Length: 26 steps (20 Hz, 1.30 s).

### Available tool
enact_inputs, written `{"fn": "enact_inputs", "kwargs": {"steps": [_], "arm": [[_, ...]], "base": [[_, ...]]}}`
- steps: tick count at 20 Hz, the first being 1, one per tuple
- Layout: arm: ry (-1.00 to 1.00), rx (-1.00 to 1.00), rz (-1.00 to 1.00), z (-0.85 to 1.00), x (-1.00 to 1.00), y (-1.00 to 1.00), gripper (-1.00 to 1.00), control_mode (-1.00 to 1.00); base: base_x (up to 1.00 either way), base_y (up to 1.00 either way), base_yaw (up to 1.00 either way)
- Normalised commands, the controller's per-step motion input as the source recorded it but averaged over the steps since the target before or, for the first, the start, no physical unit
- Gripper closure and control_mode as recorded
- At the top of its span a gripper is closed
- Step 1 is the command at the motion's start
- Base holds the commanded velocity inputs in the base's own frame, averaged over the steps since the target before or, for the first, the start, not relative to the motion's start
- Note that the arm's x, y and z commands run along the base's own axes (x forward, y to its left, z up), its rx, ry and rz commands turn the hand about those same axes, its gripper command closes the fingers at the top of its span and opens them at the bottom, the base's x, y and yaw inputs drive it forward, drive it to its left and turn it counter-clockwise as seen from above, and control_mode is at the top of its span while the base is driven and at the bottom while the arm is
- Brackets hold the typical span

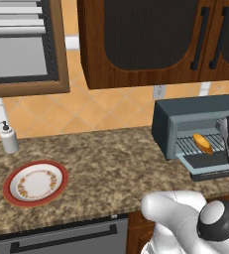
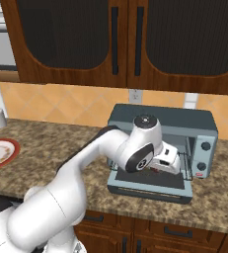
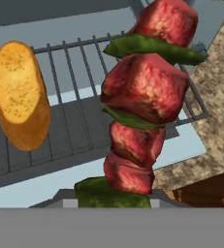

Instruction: Pick up the kebab skewer and baguette bread, and place them inside the toaster oven. Close the toaster oven door and start by setting the timer.

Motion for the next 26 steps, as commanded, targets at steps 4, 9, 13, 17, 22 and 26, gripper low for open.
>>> {"fn": "enact_inputs", "kwargs": {"steps": [4,9,13,17,22,26], "arm": [[0.00,-0.15,0.22,0.00,0.15,0.04,1.00,-1.00],[0.08,-0.06,0.16,0.00,0.40,-0.16,1.00,-1.00],[0.18,0.00,0.13,-0.08,0.05,0.00,1.00,-1.00],[0.15,0.00,0.13,-0.04,0.03,-0.02,1.00,-1.00],[0.06,0.00,0.14,-0.18,0.00,-0.05,1.00,-1.00],[0.01,0.02,0.10,-0.12,0.03,-0.03,1.00,-1.00]], "base": [[0.00,0.00,0.00],[0.00,0.00,0.00],[0.00,0.00,0.00],[0.00,0.00,0.00],[0.00,0.00,0.00],[0.00,0.00,0.00]]}}
